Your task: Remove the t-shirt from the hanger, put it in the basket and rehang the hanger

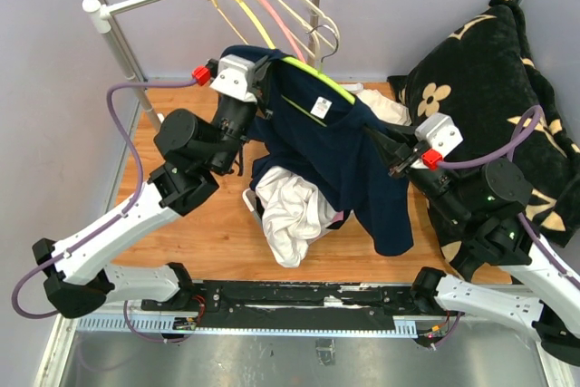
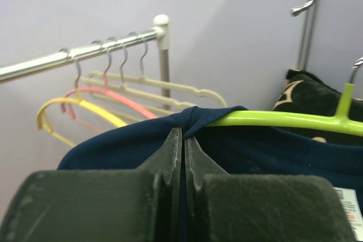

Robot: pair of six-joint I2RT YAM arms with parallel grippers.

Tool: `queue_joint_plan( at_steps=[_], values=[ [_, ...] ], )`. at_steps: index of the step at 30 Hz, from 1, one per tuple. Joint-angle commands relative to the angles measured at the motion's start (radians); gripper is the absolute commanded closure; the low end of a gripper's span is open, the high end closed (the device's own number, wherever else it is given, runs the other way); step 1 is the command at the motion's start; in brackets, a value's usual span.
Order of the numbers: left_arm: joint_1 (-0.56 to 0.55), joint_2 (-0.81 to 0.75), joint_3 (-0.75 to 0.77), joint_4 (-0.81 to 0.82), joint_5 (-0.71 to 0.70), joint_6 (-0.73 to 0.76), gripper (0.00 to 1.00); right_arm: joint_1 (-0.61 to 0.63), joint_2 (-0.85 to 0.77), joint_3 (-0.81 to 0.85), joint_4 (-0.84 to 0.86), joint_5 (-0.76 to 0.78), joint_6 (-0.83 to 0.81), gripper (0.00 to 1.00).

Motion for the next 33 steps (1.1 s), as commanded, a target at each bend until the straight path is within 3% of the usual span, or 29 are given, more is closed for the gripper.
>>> queue_joint_plan(
  at_steps=[1, 7, 15, 25, 33],
  values=[
    [0.005, 0.078, 0.165, -0.130, 0.280, -0.041, 0.99, 0.012, 0.012, -0.018, 0.119, 0.029, 0.021, 0.99],
    [0.005, 0.193, 0.339, -0.297, 0.500, -0.140, 1.00, 0.011, 0.038, -0.068, 0.198, 0.035, 0.035, 0.99],
    [0.005, 0.195, 0.334, -0.346, 0.651, -0.231, 1.00, 0.012, 0.033, -0.153, 0.344, 0.072, 0.031, 0.99],
    [0.003, 0.192, 0.303, -0.393, 0.767, -0.299, 0.99, 0.011, 0.025, -0.178, 0.385, 0.025, 0.039, 0.99],
    [-0.019, 0.174, 0.256, -0.436, 0.709, -0.301, 0.97, 0.011, 0.008, -0.190, 0.428, 0.050, 0.060, 0.99]
  ],
)
